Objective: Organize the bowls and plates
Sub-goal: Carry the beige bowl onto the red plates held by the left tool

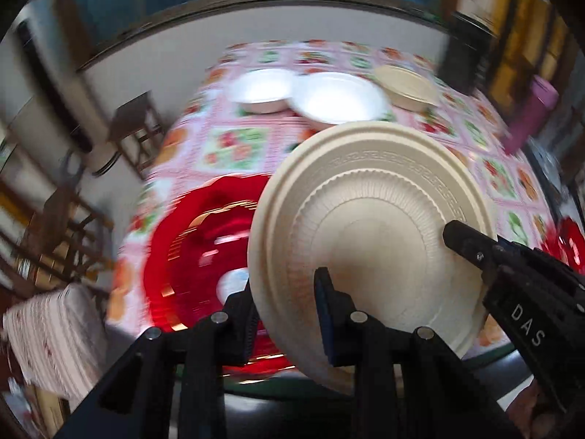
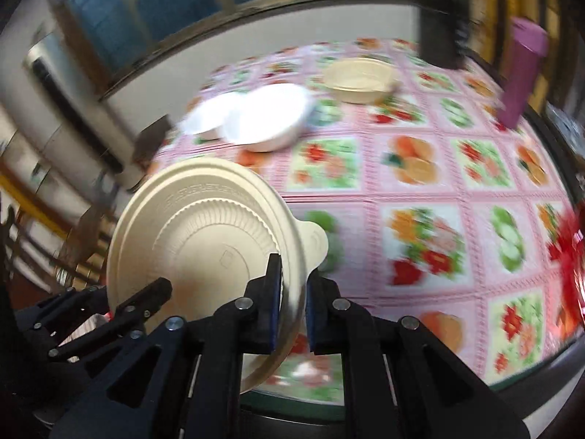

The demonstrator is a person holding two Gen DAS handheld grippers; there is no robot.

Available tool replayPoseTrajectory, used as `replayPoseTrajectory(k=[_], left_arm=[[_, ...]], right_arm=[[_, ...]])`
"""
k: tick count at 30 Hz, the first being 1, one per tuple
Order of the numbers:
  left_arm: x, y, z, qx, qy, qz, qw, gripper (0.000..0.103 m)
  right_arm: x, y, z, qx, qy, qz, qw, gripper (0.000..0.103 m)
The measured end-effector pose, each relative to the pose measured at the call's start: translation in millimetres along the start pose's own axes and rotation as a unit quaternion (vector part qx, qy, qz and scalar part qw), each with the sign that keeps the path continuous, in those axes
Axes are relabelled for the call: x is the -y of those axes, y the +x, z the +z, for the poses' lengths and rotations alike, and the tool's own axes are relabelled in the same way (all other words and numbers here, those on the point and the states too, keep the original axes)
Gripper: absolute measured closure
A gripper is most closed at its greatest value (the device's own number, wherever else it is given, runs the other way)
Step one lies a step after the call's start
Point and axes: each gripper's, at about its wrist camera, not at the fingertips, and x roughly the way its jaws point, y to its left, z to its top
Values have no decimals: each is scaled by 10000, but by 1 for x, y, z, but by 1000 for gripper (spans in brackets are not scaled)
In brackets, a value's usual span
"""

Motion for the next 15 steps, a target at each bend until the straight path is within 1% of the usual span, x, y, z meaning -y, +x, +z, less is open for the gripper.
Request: replayPoseTrajectory(k=[3, 7, 11, 15], left_arm=[[-35, 5, -6, -153, -399, 194, 9989, 74], [-69, 19, -19, -402, -758, 379, 9956, 74], [-83, 34, -27, -601, -850, 514, 9932, 74], [-87, 43, -27, -662, -819, 606, 9926, 74]], right_arm=[[-44, 14, -1, -88, -414, 176, 9989, 90], [-82, 36, -10, -316, -809, 268, 9959, 90], [-101, 56, -19, -555, -1050, 241, 9926, 89], [-111, 64, -22, -566, -1160, 189, 9915, 89]])
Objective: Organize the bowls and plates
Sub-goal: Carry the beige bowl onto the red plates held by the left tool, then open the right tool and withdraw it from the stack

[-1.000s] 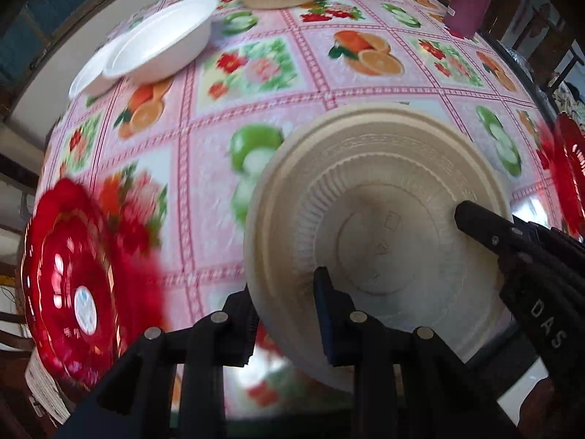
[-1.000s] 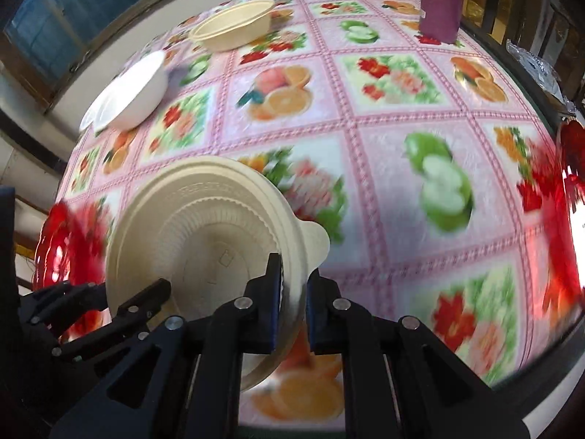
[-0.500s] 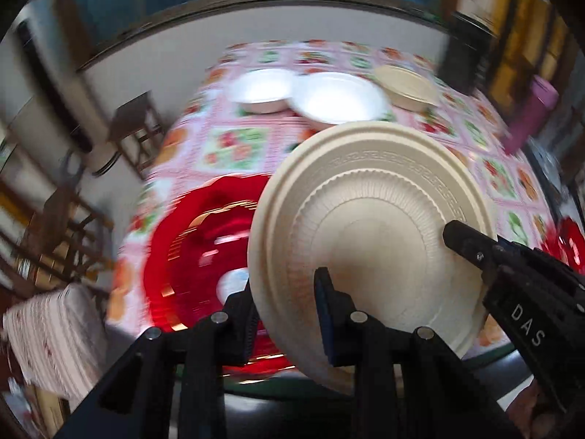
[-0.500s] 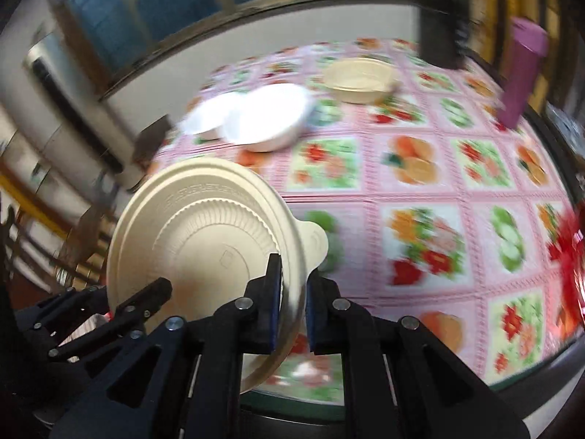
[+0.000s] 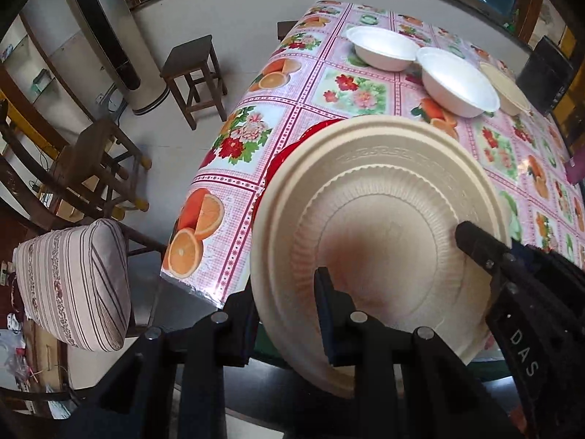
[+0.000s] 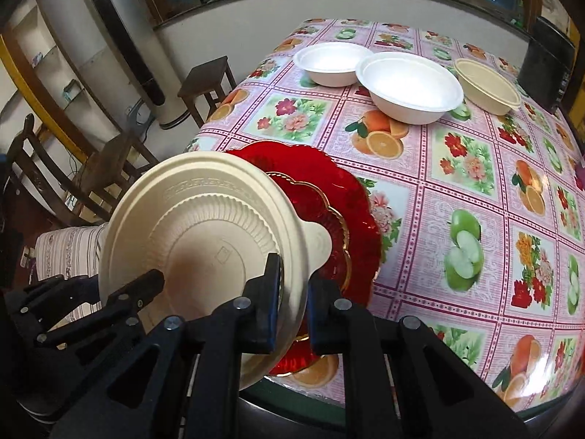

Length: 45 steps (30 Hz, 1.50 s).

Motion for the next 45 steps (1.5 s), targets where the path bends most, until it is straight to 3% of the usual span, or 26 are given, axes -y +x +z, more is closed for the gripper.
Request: replayPoseTrajectory(k=[4, 8, 14, 23, 35, 45], left_arm=[[-2, -1, 6, 158, 77, 241, 9996, 67], [-16, -9, 12, 344, -82, 454, 9983, 47], [-29, -16, 16, 454, -388, 375, 9975, 44], [0, -16, 15, 402, -139, 139, 9990, 43], [48, -34, 21, 666, 356, -123, 9971, 35], [69, -48, 30, 873, 477, -229, 9948, 32]], right_arm=[[-2, 7, 5, 57, -97, -141, 9998, 89], [9, 0, 10, 200, -2, -178, 9996, 85], [47, -23, 7, 618, 585, -176, 9962, 75], [107, -32, -18, 502, 1480, -447, 9867, 74], [152, -57, -51, 571, 2013, -777, 9748, 74], [167, -62, -51, 615, 2105, -816, 9722, 74]])
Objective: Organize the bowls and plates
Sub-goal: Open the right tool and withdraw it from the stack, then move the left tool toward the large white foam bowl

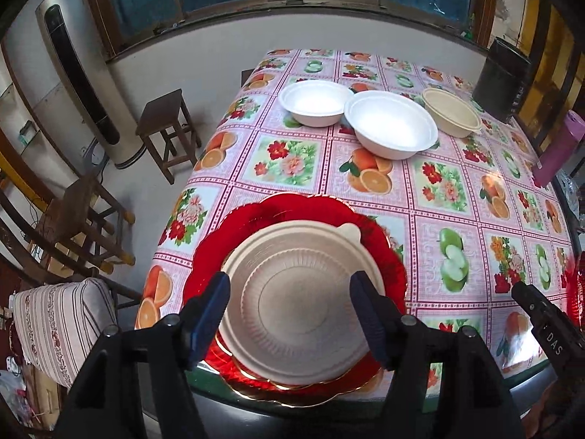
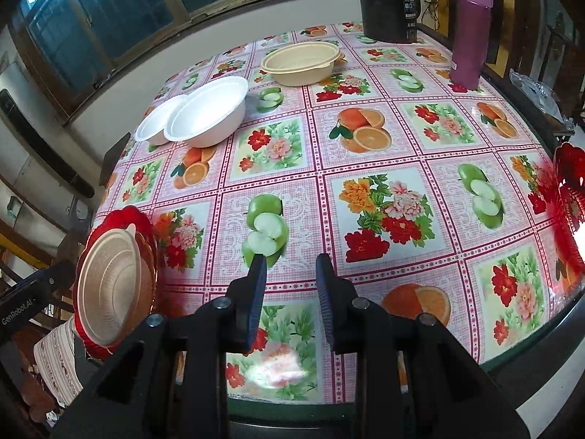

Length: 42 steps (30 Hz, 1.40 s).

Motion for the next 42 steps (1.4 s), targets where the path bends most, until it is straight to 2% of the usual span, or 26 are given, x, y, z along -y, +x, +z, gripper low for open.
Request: replayPoseTrajectory(k=[16, 42], left_arm=[[19, -4, 10, 103, 4, 10, 9999, 30], [37, -6, 6, 76, 106, -55, 9999, 30]], right_arm=[[13, -1, 18, 100, 30, 100, 9999, 74], [32, -1, 12, 18, 146, 101, 9998, 74]])
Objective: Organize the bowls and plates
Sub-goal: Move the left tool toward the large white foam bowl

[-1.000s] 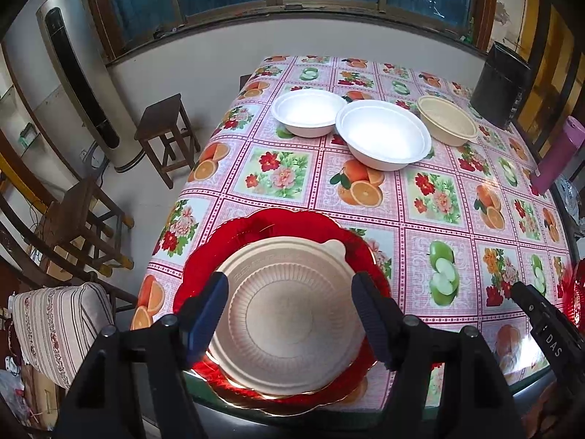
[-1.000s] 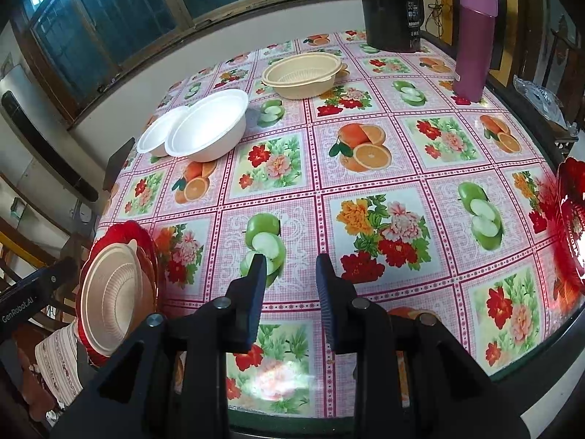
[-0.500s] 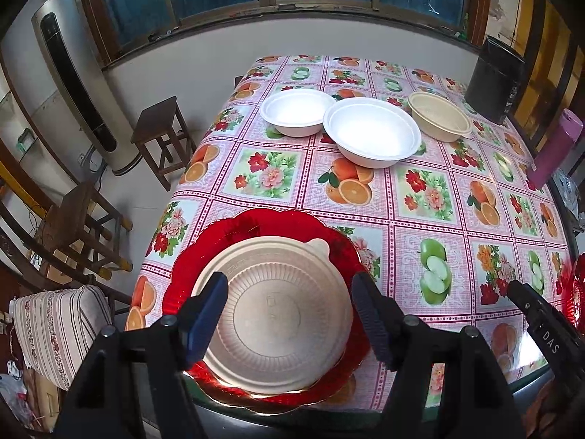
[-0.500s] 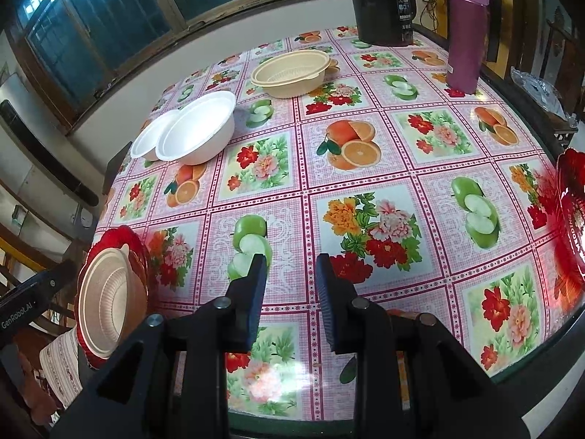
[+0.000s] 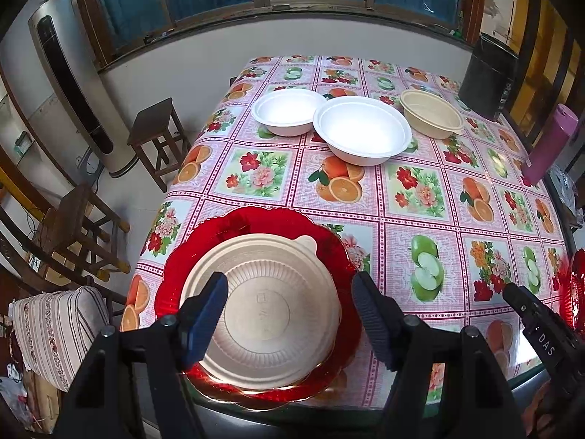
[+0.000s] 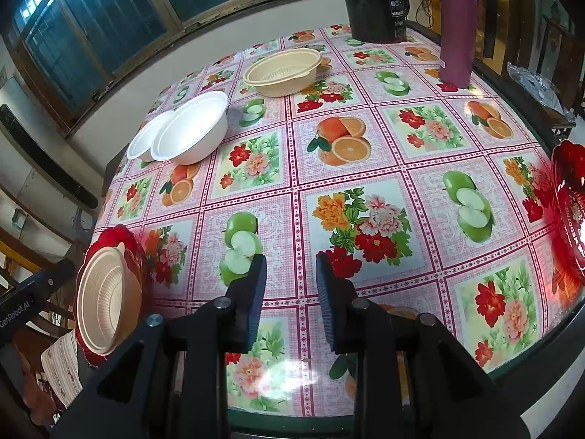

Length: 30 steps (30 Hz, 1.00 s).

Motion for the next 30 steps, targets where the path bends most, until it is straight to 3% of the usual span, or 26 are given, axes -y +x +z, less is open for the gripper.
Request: replayPoseTrajectory(k=[12, 21, 30], left_arm=[[-1, 15, 9, -227, -88, -39, 9997, 28], [-9, 43, 71, -199, -467, 109, 9987, 27], [11, 97, 120, -559, -745, 166, 9955, 27]], right_arm=[[12, 0, -6, -77, 73, -24, 9999, 74], [51, 1, -9, -201, 333, -224, 9990, 74], [94, 6, -14, -359, 618, -392, 9967, 74]])
